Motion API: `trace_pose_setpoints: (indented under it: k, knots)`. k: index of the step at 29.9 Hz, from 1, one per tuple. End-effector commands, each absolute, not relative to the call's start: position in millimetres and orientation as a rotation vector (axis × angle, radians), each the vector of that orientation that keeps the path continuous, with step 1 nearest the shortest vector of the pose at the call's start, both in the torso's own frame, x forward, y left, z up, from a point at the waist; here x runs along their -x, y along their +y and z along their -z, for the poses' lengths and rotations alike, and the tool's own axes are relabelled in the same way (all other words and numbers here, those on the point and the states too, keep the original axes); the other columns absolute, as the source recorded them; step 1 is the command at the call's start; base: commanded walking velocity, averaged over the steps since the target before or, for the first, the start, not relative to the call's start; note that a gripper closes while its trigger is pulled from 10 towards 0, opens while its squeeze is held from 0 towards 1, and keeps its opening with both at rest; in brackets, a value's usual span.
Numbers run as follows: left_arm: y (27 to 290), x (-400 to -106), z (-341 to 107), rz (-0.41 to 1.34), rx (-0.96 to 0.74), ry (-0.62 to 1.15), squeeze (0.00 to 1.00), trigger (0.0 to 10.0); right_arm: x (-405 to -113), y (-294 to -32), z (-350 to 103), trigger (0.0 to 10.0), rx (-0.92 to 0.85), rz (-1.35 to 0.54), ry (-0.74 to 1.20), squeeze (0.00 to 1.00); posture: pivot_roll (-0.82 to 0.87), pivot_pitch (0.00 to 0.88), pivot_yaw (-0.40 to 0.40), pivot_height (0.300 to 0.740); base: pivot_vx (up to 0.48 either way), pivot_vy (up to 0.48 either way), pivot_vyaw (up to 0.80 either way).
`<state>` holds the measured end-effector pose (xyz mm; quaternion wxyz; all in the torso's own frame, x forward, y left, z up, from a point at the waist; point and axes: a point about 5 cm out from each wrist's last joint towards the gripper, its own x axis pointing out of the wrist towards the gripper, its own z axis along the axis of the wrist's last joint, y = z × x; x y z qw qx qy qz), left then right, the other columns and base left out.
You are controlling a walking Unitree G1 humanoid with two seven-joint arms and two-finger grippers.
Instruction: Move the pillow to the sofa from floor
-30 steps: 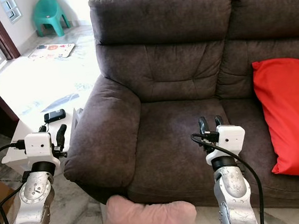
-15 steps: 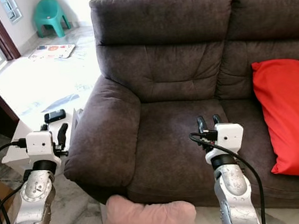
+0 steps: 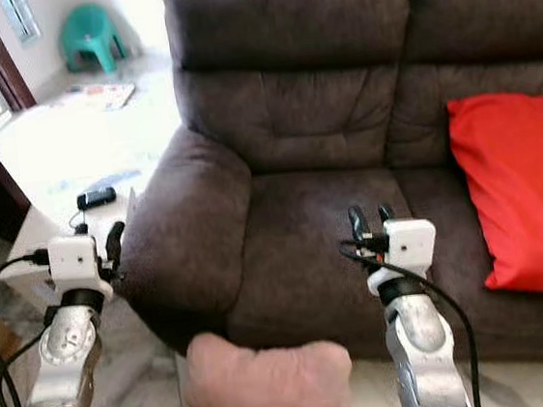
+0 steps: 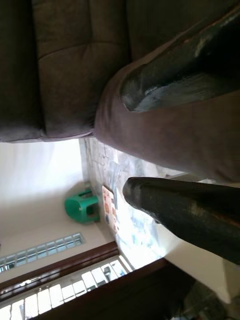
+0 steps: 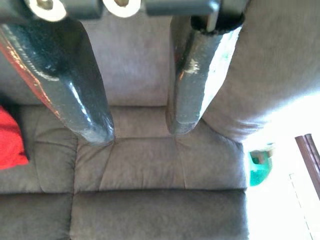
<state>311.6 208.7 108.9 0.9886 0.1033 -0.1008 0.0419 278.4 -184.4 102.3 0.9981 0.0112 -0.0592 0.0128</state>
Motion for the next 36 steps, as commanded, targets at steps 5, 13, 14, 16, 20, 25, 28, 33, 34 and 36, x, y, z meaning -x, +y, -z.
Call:
trace_pose_setpoints:
  k: [5, 13, 14, 16, 20, 25, 28, 33, 34, 36]
  knots:
    - [206.0, -312.7, -110.9, -0.085, -0.197, -0.206, 0.00, 10.0, -277.4, -185.3, -104.3, 10.0, -0.017, -0.032, -0.115, 0.00, -0.01, 0.000, -0.035, 0.627, 0.000, 0.000, 0.00]
    - [205.2, -313.3, -111.3, -0.086, -0.197, -0.205, 0.00, 10.0, -277.8, -183.3, -104.5, 10.0, -0.021, -0.044, -0.111, 0.00, -0.01, 0.000, -0.038, 0.627, 0.000, 0.000, 0.00]
    - [205.2, -313.4, -111.6, -0.087, -0.196, -0.206, 0.00, 10.0, -278.0, -183.1, -104.4, 10.0, -0.019, -0.045, -0.109, 0.00, -0.01, 0.000, -0.039, 0.627, 0.000, 0.000, 0.00]
    - [204.9, -313.4, -111.6, -0.087, -0.195, -0.207, 0.00, 10.0, -278.0, -183.1, -104.3, 10.0, -0.020, -0.046, -0.108, 0.00, 0.00, 0.000, -0.041, 0.627, 0.000, 0.000, 0.00]
    - [203.9, -313.7, -110.8, -0.083, -0.192, -0.201, 0.00, 10.0, -278.1, -181.0, -104.2, 10.0, -0.022, -0.059, -0.103, 0.00, -0.01, 0.000, -0.039, 0.627, 0.000, 0.000, 0.00]
    - [201.8, -313.9, -110.3, -0.073, -0.187, -0.199, 0.00, 10.0, -278.1, -179.5, -106.3, 10.0, -0.027, -0.067, -0.113, 0.00, -0.01, 0.000, -0.040, 0.627, 0.000, 0.000, 0.00]
    - [201.1, -313.7, -109.3, -0.067, -0.183, -0.195, 0.00, 10.0, -277.9, -178.5, -106.7, 10.0, -0.025, -0.073, -0.116, 0.00, -0.01, 0.000, -0.041, 0.627, 0.000, 0.000, 0.00]
    - [201.3, -313.5, -108.4, -0.066, -0.180, -0.192, 0.00, 10.0, -279.0, -177.3, -106.5, 10.0, -0.024, -0.073, -0.107, 0.00, -0.01, 0.000, -0.040, 0.614, 0.000, 0.000, 0.00]
    - [201.2, -313.4, -108.2, -0.066, -0.179, -0.191, 0.00, 10.0, -279.0, -177.3, -106.3, 10.0, -0.022, -0.075, -0.106, 0.00, 0.00, 0.000, -0.040, 0.604, 0.000, 0.000, 0.00]
    - [201.4, -313.4, -108.1, -0.066, -0.179, -0.191, 0.00, 10.0, -279.0, -177.1, -106.2, 10.0, -0.024, -0.077, -0.106, 0.00, 0.00, 0.000, -0.041, 0.594, 0.000, 0.000, 0.00]
